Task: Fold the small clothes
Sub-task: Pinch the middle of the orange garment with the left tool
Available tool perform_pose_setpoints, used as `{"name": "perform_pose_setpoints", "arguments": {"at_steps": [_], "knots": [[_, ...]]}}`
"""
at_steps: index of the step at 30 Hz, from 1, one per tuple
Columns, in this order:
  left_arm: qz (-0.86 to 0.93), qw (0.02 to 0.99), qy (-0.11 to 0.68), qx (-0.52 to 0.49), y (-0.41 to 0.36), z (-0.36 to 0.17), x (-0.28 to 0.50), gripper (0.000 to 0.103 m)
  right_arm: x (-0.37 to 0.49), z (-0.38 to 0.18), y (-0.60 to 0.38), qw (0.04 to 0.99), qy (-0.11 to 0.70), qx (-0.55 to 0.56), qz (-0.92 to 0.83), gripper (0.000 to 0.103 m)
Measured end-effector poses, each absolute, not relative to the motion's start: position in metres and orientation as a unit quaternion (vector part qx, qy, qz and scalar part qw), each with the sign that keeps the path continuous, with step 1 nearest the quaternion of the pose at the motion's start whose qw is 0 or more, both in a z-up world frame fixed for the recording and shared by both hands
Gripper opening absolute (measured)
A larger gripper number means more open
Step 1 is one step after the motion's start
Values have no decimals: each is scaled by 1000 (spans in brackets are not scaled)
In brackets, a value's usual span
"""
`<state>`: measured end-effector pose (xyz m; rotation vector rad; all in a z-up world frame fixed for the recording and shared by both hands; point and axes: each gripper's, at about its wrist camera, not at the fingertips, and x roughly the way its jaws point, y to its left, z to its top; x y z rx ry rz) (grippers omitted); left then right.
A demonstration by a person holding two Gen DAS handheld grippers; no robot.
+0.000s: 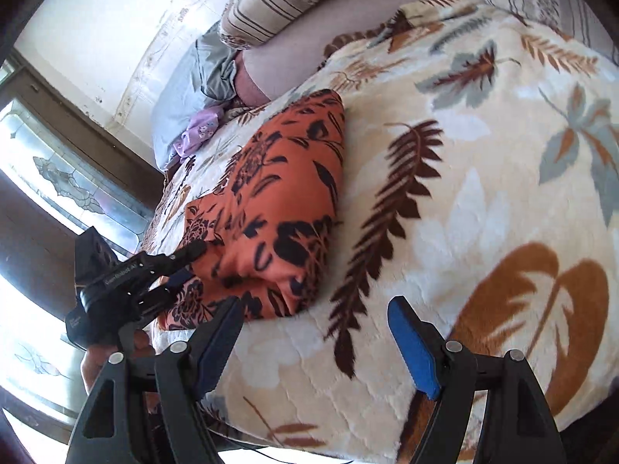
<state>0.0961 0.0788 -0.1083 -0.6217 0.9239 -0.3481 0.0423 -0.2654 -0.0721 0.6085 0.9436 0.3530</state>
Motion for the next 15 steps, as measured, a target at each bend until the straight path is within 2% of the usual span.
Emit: {"name": "perform_pose_setpoints", "arguments": {"at_steps": [4,7,9,10,12,14,15], "knots": [[-174,844,419,-286,77,-99,87,20,45,-66,-263,825,435,309,185,80],[-153,832,443,-296,77,-110,91,22,50,-60,-252,810,437,330,210,80],[-155,806,474,-319,79,-125,95,36,54,-57,-244,802,434,343,222,80],[-160,797,476,-335,81,-127,96,39,55,-57,-240,799,435,348,225,81],[-174,796,465,-346,82,-123,94,54,58,-58,-236,795,438,356,223,81],[-179,804,461,-329,78,-120,94,50,59,-60,-232,789,443,364,221,81],[-184,807,467,-311,73,-120,95,23,60,-62,-231,786,447,367,219,81]]}}
